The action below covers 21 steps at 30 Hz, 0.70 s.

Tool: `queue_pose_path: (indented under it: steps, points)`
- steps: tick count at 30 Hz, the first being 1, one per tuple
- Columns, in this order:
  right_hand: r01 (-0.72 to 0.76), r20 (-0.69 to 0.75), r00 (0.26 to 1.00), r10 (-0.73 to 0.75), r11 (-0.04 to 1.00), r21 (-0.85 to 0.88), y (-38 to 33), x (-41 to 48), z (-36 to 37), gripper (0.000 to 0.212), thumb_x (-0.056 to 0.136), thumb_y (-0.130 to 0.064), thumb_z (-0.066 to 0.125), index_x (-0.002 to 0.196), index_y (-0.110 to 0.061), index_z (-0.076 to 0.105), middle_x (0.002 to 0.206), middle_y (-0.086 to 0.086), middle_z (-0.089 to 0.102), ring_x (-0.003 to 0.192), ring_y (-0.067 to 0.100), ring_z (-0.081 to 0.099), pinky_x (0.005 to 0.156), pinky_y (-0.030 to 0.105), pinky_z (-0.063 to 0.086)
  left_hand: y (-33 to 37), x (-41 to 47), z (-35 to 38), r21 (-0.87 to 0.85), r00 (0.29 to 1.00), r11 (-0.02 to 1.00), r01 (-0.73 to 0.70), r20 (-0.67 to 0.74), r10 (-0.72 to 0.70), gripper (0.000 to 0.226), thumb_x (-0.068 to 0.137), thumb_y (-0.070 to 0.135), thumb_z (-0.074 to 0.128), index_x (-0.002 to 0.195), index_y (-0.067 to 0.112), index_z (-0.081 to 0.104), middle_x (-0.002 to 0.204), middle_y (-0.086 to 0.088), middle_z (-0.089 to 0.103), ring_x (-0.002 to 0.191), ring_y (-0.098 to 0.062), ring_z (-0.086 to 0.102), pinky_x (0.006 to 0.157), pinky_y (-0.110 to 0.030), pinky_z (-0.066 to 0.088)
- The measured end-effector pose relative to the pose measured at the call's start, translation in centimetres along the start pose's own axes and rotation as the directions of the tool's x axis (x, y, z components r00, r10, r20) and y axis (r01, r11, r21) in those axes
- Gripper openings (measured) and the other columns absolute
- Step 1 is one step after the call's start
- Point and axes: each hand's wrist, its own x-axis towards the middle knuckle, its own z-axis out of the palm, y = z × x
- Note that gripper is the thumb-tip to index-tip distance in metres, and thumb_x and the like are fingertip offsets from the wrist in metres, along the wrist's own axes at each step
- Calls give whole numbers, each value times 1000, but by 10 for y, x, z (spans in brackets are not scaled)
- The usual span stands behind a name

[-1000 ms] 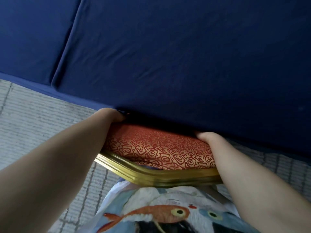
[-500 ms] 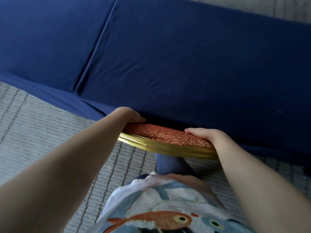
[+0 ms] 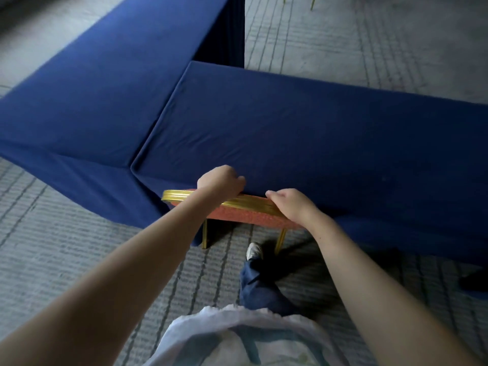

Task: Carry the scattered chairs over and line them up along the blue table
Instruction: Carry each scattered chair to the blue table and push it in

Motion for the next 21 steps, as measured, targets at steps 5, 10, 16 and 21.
queue_pose_path:
  steps: [5,10,16,21]
  points:
    - [121,-3,993,-121,992,-43,10,-26,4,74,57,-83,63,117,-40,61,109,-19,67,106,9,61,94,38,49,-4,-53,6,-2,949,951,-308,-73,307,42,77,62,48,81,24,66,84,8,66,79,-17,58,72,-30,41]
    - [142,-125,972,-197,925,-352,8,-29,12,46,85,-35,65,129,-36,52,121,-8,64,111,20,59,92,38,50,-24,-52,27,239,881,870,-431,-99,463,53,77,22,63,127,33,53,129,8,56,124,-17,49,115,-39,23]
    - [93,-166,970,-180,898,-431,-4,-31,17,40,89,-29,64,128,-32,56,120,-5,65,112,22,60,86,35,49,-25,-49,20,326,868,868,-375,-206,452,25,81,9,52,98,26,63,95,5,67,89,-23,64,63,-30,38]
    - [104,-153,968,-201,870,-483,-16,-30,21,35,87,-35,67,122,-34,60,110,-7,67,103,20,62,71,29,46,-33,-46,7,357,881,861,-363,-169,442,25,82,8,51,95,27,62,89,6,67,83,-23,64,58,-29,36]
